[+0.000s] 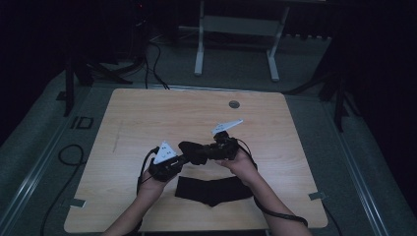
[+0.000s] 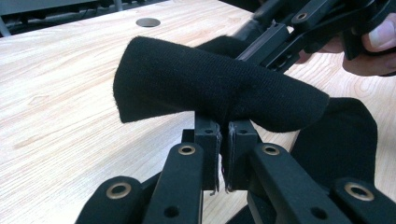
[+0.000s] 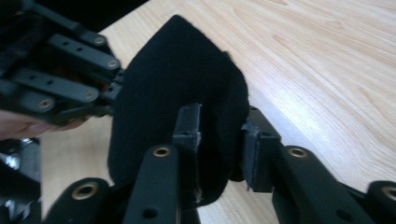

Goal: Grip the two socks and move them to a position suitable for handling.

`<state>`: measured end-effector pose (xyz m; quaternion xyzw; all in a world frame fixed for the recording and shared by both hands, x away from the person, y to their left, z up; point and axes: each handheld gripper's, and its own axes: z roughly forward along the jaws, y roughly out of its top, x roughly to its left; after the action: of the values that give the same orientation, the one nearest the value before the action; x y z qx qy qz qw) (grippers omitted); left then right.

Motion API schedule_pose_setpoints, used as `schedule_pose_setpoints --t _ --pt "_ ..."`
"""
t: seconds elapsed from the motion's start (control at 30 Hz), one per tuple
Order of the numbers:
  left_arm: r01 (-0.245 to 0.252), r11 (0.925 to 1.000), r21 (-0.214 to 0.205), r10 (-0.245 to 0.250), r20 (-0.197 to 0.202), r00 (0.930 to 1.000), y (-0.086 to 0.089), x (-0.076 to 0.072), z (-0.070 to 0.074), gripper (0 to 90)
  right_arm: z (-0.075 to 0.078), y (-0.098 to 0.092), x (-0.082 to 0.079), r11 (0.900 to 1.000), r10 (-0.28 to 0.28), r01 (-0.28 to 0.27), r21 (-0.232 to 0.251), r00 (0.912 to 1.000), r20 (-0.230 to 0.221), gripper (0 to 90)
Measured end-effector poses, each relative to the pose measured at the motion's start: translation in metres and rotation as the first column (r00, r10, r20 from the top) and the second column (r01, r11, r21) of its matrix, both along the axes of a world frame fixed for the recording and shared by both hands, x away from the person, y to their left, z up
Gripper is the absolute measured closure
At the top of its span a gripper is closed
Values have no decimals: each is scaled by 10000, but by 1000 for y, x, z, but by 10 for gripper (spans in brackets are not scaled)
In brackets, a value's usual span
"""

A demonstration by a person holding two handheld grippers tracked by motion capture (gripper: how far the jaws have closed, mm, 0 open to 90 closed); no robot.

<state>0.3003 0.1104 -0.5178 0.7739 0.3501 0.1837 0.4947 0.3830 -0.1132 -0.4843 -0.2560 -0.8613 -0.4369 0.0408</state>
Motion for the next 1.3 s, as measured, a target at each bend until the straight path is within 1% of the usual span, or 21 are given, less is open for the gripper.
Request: schedule_pose_setpoints --t 0.03,0.07,0.13,0.23,0.3,0.37,0.43,0.47,0.53,0.63,0.7,0.8,0.87,0.9,0.97,1.03,1.1,1.13,1.2,1.23,1.3 --pt "-74 9999 130 73 75 9999 -1 0 0 860 1 0 -1 9999 51 -51 88 10000 9 857" --pt "-24 9999 161 23 77 10000 -2 1 -1 860 3 0 -3 9998 -197 196 51 9995 263 863" --pt "-167 9997 161 167 1 9999 -1 3 -5 859 10 2 -5 9997 -217 212 89 9981 580 866" --pt "-258 9996 -70 257 -136 9996 1 6 -10 857 28 3 -5 9970 -200 156 752 9980 593 866" --pt "-201 9988 -447 193 -178 9997 3 7 -10 848 44 5 -4 9930 -143 82 1180 9986 513 866" --pt "-157 9977 -654 143 -232 9996 3 8 -10 752 58 9 -3 9928 -115 38 1198 9979 644 866" --pt "-83 9975 -703 44 -557 9984 3 10 -11 528 75 15 -3 9918 -139 25 1279 9960 883 866" --pt "-219 9983 -537 188 -585 9981 2 10 -12 459 80 17 -3 9926 -152 30 1214 9949 997 866" --pt "-435 9988 -214 423 -561 9975 4 7 -16 395 95 20 -3 9917 -228 79 1286 9931 1147 865" --pt "-657 9977 -137 648 -544 9964 7 5 -19 389 104 23 -3 9917 -175 19 1284 9925 1207 865" --pt "-830 9965 -59 825 -586 9949 12 4 -24 389 117 27 -6 9880 -17 -177 1536 9921 1252 865" --pt "-1037 9945 -138 1027 -599 9929 17 5 -28 389 129 30 -9 9838 176 -430 1740 9892 1453 864" --pt "-1071 9935 -373 1049 -558 9929 21 6 -29 389 136 32 -12 9791 296 -590 1949 9882 1503 864" --pt "-1397 9898 -292 1386 -365 9897 22 6 -30 388 139 33 -14 9765 388 -698 2038 9876 1522 864" --pt "-1680 9848 -441 1663 -408 9852 26 7 -30 388 145 34 -17 9746 505 -848 2074 9849 1656 864" --pt "-2088 9775 -302 2080 -278 9777 28 8 -30 397 150 32 -21 9730 599 -965 2096 9828 1745 864" --pt "-2471 9690 -42 2470 -91 9690 31 9 -30 510 152 29 -22 9713 633 -1023 2147 9813 1815 864" --pt "-2664 9639 -46 2664 32 9639 33 8 -29 645 153 27 -22 9701 633 -1022 2200 9822 1770 864" --pt "-3074 9516 -71 3075 196 9513 36 8 -26 838 151 20 -22 9721 534 -924 2156 9822 1803 864" --pt "-3074 9516 -71 3075 196 9513 36 8 -26 851 151 20 -22 9721 534 -924 2156 9822 1803 864" --pt "-3276 9448 121 3270 351 9444 39 8 -22 864 140 0 -17 9753 205 -538 2144 9878 1545 864"
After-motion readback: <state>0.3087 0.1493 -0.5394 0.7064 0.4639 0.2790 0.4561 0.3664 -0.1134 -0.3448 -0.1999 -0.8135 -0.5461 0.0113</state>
